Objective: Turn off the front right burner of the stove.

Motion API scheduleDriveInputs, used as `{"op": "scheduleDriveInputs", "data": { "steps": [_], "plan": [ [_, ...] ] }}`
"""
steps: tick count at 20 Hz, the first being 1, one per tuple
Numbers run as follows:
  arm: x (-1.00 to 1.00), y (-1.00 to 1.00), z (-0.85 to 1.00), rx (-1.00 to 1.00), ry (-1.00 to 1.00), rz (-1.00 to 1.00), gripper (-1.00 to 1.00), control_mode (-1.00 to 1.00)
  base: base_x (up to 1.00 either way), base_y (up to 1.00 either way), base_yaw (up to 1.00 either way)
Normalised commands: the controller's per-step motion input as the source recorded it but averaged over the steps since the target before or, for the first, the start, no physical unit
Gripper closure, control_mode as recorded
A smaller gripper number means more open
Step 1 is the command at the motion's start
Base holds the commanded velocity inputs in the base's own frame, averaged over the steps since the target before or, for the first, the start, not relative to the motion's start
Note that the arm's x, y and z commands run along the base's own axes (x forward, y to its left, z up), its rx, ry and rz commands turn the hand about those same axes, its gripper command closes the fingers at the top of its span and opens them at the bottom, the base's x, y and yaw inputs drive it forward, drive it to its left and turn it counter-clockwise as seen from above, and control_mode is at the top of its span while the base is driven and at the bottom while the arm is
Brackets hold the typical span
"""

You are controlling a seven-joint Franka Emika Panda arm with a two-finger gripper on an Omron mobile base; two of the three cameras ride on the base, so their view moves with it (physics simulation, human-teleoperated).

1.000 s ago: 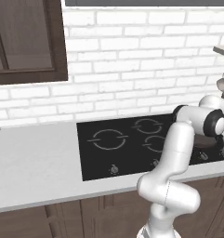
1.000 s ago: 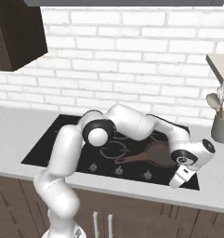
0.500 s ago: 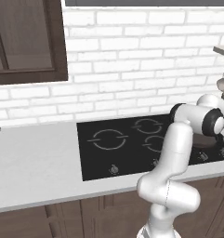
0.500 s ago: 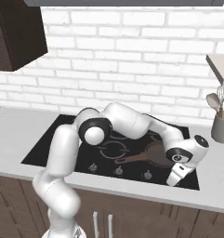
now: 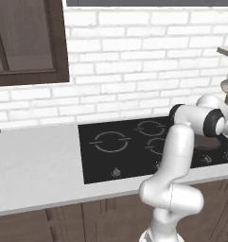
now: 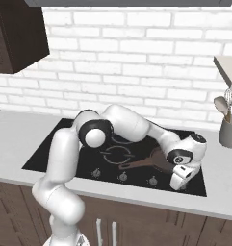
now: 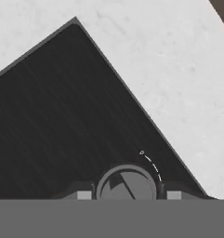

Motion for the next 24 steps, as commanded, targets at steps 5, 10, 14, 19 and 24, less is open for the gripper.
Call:
{"op": "scheduleDriveInputs", "data": {
  "steps": [5, 10, 14, 19, 24],
  "plan": [
    [0.02, -0.20, 0.00, 0.00, 0.35, -0.59, 1.00, -1.00, 0.00, 0.00, 0.00],
    [0.09, -0.29, 0.00, 0.02, 0.32, -0.71, 1.00, -1.00, 0.00, 0.00, 0.00],
    [0.12, -0.47, 0.00, 0.10, 0.29, -0.82, 1.00, -1.00, 0.00, 0.00, 0.00],
    [0.02, -0.60, 0.00, 0.18, 0.21, -0.88, 1.00, -1.00, 0.00, 0.00, 0.00],
    [0.00, -0.55, 0.06, 0.18, 0.09, -0.68, 1.00, -1.00, 0.00, 0.00, 0.00]
  ]
}}
